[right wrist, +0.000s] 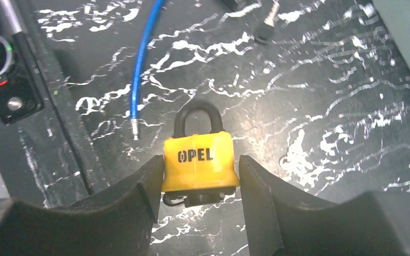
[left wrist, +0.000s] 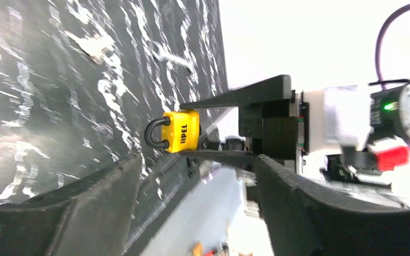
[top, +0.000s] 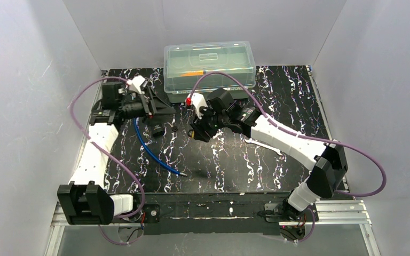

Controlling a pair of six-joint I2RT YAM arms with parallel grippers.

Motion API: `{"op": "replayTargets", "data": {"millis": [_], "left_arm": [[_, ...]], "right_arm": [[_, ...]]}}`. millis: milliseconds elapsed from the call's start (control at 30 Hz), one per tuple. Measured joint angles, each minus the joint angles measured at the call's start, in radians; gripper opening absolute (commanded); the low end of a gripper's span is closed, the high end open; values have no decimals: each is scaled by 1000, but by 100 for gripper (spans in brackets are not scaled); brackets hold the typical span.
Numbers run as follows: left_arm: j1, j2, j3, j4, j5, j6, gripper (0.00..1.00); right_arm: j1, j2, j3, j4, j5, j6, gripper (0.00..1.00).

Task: Lock with the key
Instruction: Place the lock at the center of the board.

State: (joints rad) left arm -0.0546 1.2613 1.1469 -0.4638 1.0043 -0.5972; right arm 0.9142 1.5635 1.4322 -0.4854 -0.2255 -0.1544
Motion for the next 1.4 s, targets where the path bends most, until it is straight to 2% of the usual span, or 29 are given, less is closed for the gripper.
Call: {"op": "replayTargets", "data": {"millis": [67,167,333,533,700,800,933,1233,1400], "left_arm": [[78,-29,-1,17,-39,-22,92],[174,-94,-13,31,-118,-49,93],[210,-192,-39,37,-223,-56,94],[215,-196,-85,19,-252,-22,98],[217,-158,-84,-50,-222,117,98],[217,-157,-84,-92,-210,195,98],[217,-158,-84,-109,-157,271,98],[217,-123,-84,-121,18,327,98],[217,-122,-86,-120,47,332,98]], "right_arm": [[-16,13,-17,16,20,25,25],[-33,59,-28,51,58,74,23],[-36,159,-29,102,109,146,20],[-40,247,-22,119,112,176,38],[-68,232,-42,98,72,135,68],[-99,160,-122,56,52,52,86],[-125,65,-192,-59,23,-150,96],[-118,23,-194,-199,-82,-691,98],[-118,101,-181,-247,-96,-870,98]]}}
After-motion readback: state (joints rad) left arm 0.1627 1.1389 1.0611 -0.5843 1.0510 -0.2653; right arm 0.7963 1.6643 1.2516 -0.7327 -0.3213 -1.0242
